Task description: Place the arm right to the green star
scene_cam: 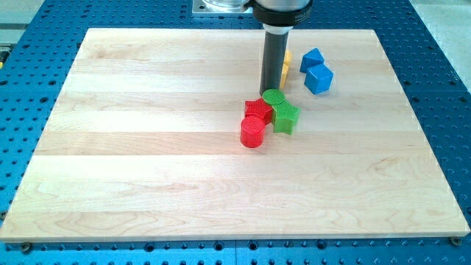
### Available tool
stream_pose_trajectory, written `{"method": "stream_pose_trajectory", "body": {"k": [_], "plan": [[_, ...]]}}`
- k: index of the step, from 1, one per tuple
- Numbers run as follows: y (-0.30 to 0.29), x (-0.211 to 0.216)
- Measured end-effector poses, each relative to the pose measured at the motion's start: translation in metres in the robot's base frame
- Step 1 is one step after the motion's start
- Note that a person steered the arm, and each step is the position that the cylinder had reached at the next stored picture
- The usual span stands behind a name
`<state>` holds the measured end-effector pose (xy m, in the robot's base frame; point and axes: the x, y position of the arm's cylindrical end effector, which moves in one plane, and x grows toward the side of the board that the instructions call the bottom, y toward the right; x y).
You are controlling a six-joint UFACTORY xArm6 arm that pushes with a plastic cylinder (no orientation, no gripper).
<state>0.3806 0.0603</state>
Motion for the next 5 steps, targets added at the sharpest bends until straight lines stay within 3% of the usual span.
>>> {"method": "stream_pose_trajectory", "body": {"k": [1,3,4,5], "plan": [[0.010,0.022],[0.059,0.020],[0.080,0.036],[0.078,0.078]]}}
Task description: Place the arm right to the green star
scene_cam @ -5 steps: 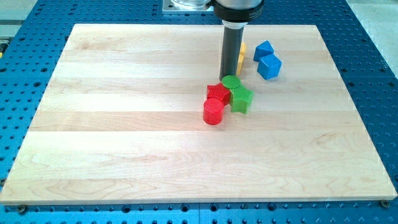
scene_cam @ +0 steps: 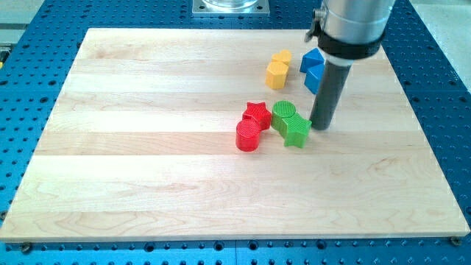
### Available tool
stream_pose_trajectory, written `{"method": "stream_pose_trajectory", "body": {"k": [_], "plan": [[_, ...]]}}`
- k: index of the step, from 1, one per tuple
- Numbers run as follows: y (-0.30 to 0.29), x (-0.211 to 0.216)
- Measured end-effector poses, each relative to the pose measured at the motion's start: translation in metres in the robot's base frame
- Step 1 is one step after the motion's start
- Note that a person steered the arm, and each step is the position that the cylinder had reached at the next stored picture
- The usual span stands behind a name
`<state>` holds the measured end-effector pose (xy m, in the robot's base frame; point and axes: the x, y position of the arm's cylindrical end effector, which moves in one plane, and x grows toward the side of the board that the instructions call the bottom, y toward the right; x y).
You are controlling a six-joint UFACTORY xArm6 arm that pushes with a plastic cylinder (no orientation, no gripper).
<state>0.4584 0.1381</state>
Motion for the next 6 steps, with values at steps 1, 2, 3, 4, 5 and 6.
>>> {"method": "stream_pose_trajectory", "body": {"k": [1,2,3,4,5,6], "plan": [[-0.002,0.028],[-0.009,0.039],[-0.014,0.039],[-0.018,0.039],[-0.022,0.039],[0.000,0.023]]}}
